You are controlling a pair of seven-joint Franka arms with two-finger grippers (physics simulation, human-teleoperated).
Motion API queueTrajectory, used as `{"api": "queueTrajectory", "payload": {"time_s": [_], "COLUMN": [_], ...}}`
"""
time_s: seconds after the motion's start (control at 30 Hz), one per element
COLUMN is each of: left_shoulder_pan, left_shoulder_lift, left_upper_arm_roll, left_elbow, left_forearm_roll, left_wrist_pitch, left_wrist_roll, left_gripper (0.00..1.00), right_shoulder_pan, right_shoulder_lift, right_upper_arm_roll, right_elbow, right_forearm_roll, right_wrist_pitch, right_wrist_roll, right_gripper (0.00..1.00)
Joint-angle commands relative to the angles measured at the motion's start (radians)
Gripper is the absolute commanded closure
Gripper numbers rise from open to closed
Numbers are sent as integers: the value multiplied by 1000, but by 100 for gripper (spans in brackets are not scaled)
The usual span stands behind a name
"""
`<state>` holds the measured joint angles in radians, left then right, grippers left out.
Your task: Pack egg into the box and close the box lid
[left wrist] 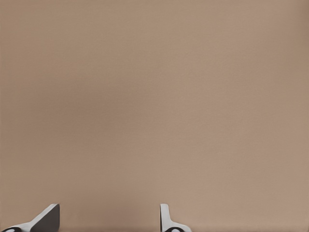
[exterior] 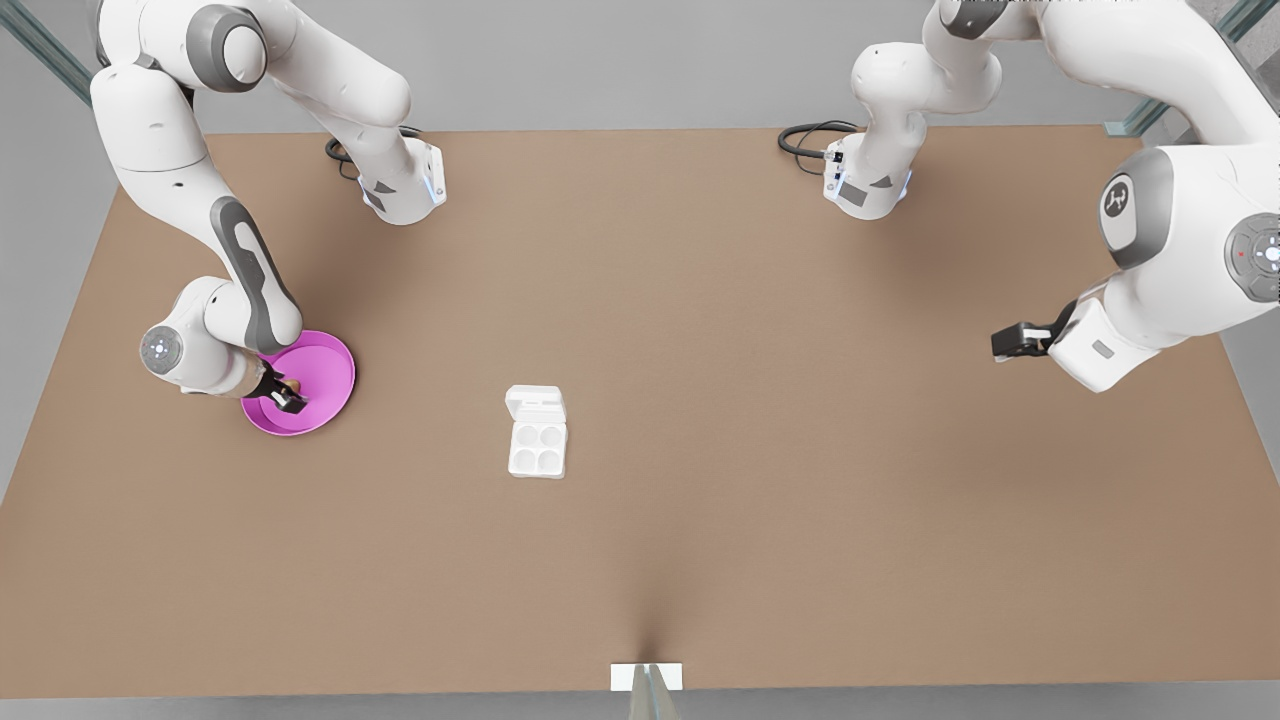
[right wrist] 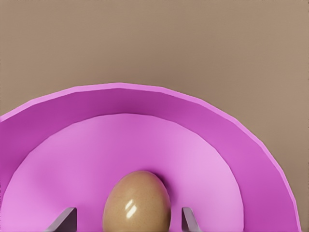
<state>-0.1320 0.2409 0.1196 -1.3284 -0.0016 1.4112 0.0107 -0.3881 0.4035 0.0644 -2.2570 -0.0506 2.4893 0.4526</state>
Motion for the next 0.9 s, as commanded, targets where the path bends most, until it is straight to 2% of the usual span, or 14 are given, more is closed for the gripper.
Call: {"api": "queueTrajectory", "payload": {"time_s": [0.0,0.57,0.87], "left_shoulder_pan": [0,0,0], "left_shoulder_lift": [0,0,0], "left_upper_arm_roll": [0,-1,-1], "left_elbow": [0,2,2], "left_forearm_roll": [0,0,0], "left_wrist_pitch": [0,-14,-15], "left_wrist_roll": [0,0,0], "left_gripper": [0,0,0], "right_shoulder_pan": [0,0,-2], "right_shoulder_lift": [0,0,12], "right_upper_arm_roll": [0,0,0], "right_elbow": [1,4,10], "right_forearm_roll": [0,0,-2], "right_wrist_pitch": [0,0,-1], "right_wrist_roll": [0,-3,-5], "right_gripper": [29,39,40]}}
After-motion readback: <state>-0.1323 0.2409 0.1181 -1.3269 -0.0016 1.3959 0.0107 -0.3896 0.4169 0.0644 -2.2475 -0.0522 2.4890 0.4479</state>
